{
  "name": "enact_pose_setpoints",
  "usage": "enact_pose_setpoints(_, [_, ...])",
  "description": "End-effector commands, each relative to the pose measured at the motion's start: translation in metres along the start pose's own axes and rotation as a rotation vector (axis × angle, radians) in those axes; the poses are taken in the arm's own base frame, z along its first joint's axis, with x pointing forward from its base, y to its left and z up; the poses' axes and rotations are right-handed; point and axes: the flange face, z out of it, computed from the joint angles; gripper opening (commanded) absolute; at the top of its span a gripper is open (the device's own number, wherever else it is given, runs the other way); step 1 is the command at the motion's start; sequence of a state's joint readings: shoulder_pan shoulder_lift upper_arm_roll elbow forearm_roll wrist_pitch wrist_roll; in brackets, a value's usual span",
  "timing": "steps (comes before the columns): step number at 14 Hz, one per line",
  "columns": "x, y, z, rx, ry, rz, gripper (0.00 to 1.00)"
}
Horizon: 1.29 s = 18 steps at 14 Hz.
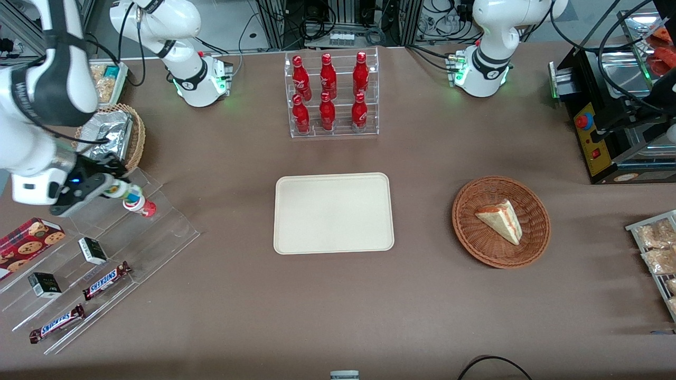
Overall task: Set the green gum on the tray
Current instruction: 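Lift the gum tub and carry it over the cream tray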
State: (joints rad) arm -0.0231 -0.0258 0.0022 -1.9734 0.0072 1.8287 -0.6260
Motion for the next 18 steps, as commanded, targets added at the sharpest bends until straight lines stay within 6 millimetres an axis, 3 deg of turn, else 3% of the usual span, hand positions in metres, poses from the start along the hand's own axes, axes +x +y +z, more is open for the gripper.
enact_pose_setpoints(1, [0.029, -0.053, -0.005, -0.002, -0.029, 0.114, 0.00])
enact_pose_setpoints(5, [0.079, -0.150, 0.013, -0.021, -0.054, 0.312, 0.00])
enact_pose_setpoints(9, [0.129, -0.229, 0.024, -0.037, -0.042, 0.493, 0.00])
enact_pose_setpoints(14, [0.197, -0.288, 0.044, 0.034, -0.016, 0.708, 0.00])
enact_pose_setpoints(18, [0.239, -0.333, 0.086, 0.034, 0.023, 0.812, 0.00])
